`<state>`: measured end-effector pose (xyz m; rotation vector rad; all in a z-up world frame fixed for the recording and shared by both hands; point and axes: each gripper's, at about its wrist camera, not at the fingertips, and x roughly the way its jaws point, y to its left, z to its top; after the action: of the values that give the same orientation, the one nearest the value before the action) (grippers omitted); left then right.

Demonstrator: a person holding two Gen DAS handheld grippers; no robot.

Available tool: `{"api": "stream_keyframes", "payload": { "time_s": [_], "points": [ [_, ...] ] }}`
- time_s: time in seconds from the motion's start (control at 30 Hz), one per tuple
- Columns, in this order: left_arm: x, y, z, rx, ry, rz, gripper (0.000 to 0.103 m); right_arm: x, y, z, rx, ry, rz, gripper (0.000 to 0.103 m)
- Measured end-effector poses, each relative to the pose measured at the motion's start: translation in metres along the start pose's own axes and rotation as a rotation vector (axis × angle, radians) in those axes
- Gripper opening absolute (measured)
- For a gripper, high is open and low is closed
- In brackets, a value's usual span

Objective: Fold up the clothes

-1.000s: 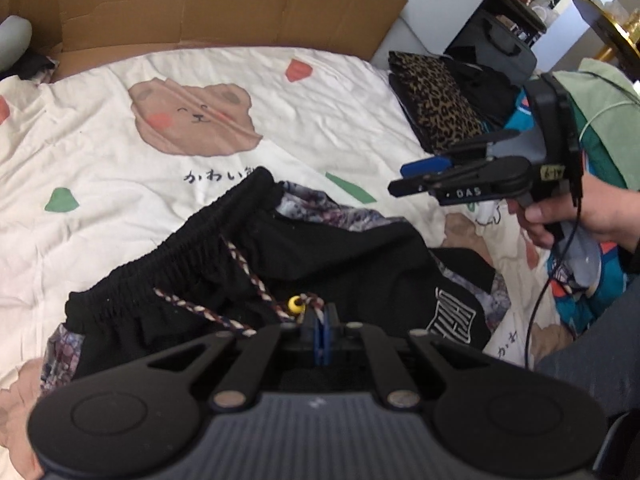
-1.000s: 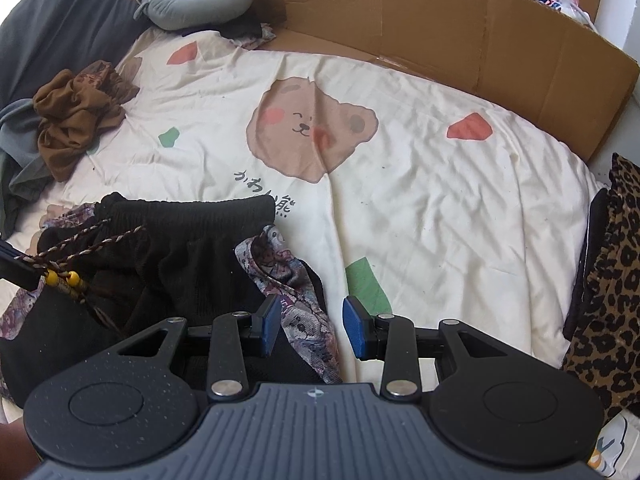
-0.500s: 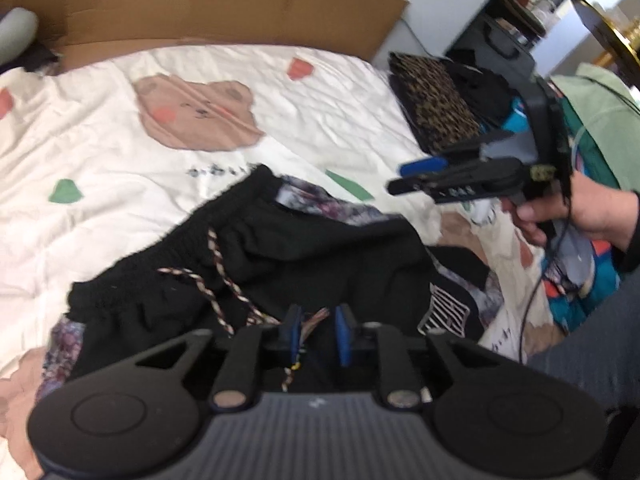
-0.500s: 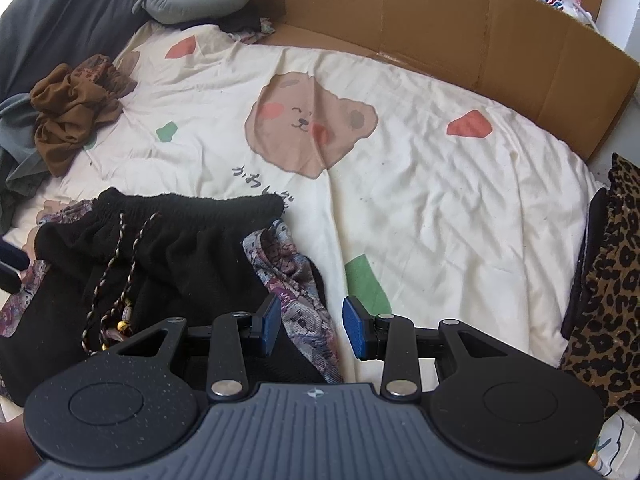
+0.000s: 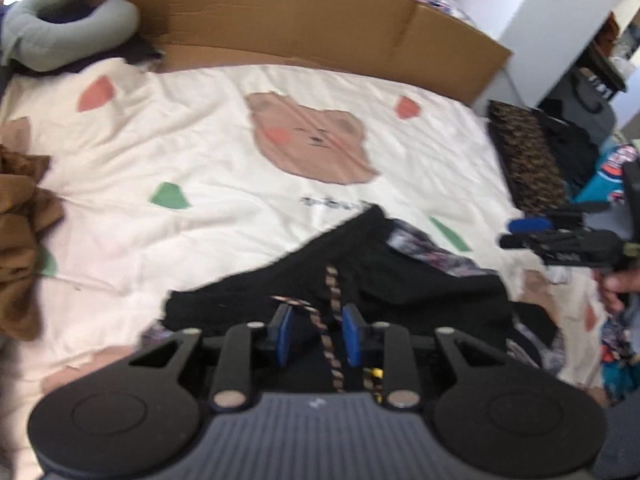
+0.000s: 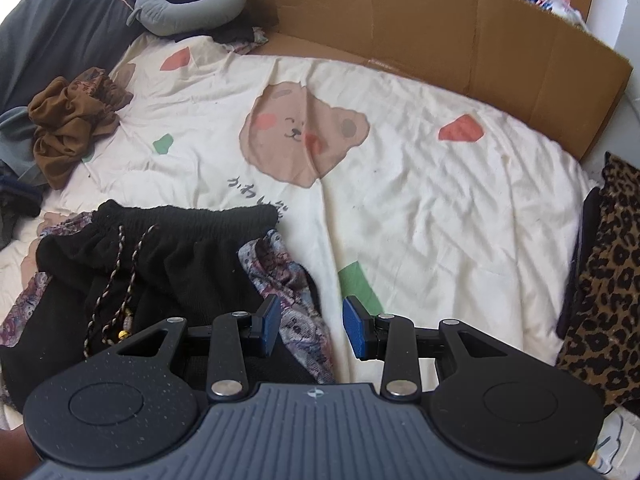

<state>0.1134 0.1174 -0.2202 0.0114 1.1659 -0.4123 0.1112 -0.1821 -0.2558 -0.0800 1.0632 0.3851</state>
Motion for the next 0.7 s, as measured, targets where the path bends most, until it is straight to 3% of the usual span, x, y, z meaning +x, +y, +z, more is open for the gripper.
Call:
{"api": "stream_keyframes", "payload": {
  "time_s": [0.33,0.7],
  "points": [
    [0.011,0.055,0.015,-0.075,-0.015,0.110,0.031,0.011,-0.009,-0.006,0.034,-0.014,0.016,0.041],
    [0.029,0.104,0.012,-0.169,-0.014,0.194,0.034,0.020,-0.036,-0.004,0.116,-0.099,0.003,0.042]
  ]
}}
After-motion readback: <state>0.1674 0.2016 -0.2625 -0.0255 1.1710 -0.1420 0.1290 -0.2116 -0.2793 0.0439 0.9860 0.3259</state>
